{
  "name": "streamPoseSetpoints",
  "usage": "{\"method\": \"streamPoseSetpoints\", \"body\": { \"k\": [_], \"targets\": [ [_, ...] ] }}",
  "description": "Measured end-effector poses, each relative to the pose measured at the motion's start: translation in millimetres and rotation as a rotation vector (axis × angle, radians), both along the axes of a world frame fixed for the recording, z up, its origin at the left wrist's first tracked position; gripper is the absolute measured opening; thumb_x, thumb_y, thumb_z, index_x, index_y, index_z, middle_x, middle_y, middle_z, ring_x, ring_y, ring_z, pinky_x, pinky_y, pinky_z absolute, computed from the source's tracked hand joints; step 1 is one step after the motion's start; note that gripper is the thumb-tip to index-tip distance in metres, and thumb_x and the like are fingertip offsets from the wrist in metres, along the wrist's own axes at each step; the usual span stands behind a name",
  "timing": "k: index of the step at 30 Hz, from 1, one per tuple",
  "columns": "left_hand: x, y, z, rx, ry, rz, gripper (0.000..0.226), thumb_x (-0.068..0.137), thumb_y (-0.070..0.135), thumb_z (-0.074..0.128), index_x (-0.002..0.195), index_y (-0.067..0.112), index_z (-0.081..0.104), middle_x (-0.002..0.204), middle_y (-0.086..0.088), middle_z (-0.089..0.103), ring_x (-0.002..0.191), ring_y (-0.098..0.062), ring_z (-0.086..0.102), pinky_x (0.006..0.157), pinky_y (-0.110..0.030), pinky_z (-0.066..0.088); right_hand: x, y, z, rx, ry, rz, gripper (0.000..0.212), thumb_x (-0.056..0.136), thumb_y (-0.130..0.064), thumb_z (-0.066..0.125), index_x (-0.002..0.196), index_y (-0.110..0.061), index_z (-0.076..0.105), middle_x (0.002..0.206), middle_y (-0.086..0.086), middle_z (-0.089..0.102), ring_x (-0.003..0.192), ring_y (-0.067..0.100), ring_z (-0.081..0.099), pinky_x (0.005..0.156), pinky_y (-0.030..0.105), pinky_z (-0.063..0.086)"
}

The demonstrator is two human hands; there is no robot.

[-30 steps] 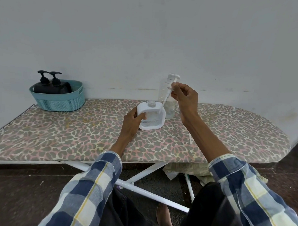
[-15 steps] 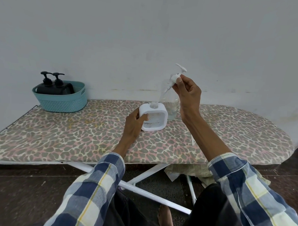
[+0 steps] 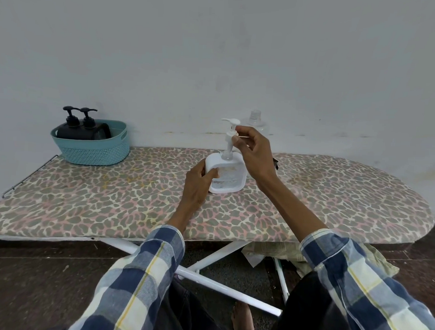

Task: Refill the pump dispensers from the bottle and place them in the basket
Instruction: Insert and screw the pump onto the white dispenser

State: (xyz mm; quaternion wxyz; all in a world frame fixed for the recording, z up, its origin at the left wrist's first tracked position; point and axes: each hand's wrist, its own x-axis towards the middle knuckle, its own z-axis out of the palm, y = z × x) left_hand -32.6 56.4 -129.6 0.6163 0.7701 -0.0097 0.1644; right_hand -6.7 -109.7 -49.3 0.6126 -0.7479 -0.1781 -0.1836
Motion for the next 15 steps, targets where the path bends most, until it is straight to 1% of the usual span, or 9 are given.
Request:
{"method": "streamPoseSetpoints", "body": {
  "k": [3, 5, 6, 9, 11, 15],
  "targets": [
    [-2, -1, 2, 0.002, 0.005, 0.005, 0.047, 0.087, 0.039, 0.059, 0.132, 0.028, 0.068, 0.107, 0.01, 0.075, 0.097, -0.016, 0.073, 0.083, -0.054, 0.065, 3, 3, -1, -0.055, -0.014, 0.014, 0.032, 0.105, -0.02, 0.064, 0.136, -0.014, 0.066, 0.129, -0.002, 0.071, 0.113, 0.007, 0.068, 0.1, 0.023, 0.054],
    [-3, -1, 3, -0.003, 0.006, 0.007, 0.049, 0.087, 0.039, 0.059, 0.133, 0.026, 0.069, 0.105, 0.009, 0.075, 0.094, -0.013, 0.073, 0.082, -0.052, 0.065, 5, 4, -3, -0.117, -0.015, 0.038, 0.03, 0.106, -0.018, 0.063, 0.135, -0.012, 0.066, 0.129, -0.003, 0.07, 0.112, 0.0, 0.066, 0.096, 0.012, 0.05],
    [-3, -1, 3, -0.005, 0.006, 0.007, 0.047, 0.087, 0.038, 0.059, 0.132, 0.025, 0.069, 0.105, 0.009, 0.075, 0.093, -0.012, 0.073, 0.082, -0.052, 0.065, 5, 5, -5, -0.147, -0.016, 0.04, 0.029, 0.106, -0.017, 0.062, 0.134, -0.011, 0.066, 0.128, -0.003, 0.07, 0.11, -0.003, 0.065, 0.093, 0.009, 0.049],
    [-4, -1, 4, -0.001, 0.012, 0.014, 0.044, 0.088, 0.036, 0.06, 0.128, 0.022, 0.071, 0.105, 0.005, 0.076, 0.094, -0.018, 0.074, 0.082, -0.056, 0.064, 5, 7, -18, -0.188, -0.013, 0.013, 0.024, 0.106, -0.016, 0.063, 0.129, -0.011, 0.067, 0.125, -0.002, 0.07, 0.109, 0.001, 0.066, 0.093, 0.009, 0.048],
    [-5, -2, 6, 0.001, 0.015, 0.02, 0.041, 0.087, 0.034, 0.06, 0.125, 0.023, 0.071, 0.105, 0.002, 0.076, 0.094, -0.021, 0.073, 0.08, -0.052, 0.064, 5, 6, -23, -0.187, -0.025, 0.002, 0.022, 0.104, -0.014, 0.065, 0.126, -0.011, 0.068, 0.124, -0.001, 0.069, 0.109, 0.002, 0.066, 0.094, 0.009, 0.048],
    [-4, -2, 5, -0.002, 0.01, 0.017, 0.034, 0.095, 0.022, 0.063, 0.128, 0.017, 0.072, 0.101, 0.004, 0.076, 0.086, -0.012, 0.072, 0.077, -0.048, 0.063, 3, 5, -27, -0.203, -0.049, 0.004, 0.022, 0.103, -0.013, 0.066, 0.125, -0.01, 0.067, 0.121, -0.006, 0.068, 0.11, -0.008, 0.064, 0.096, 0.007, 0.048]
  ]
}}
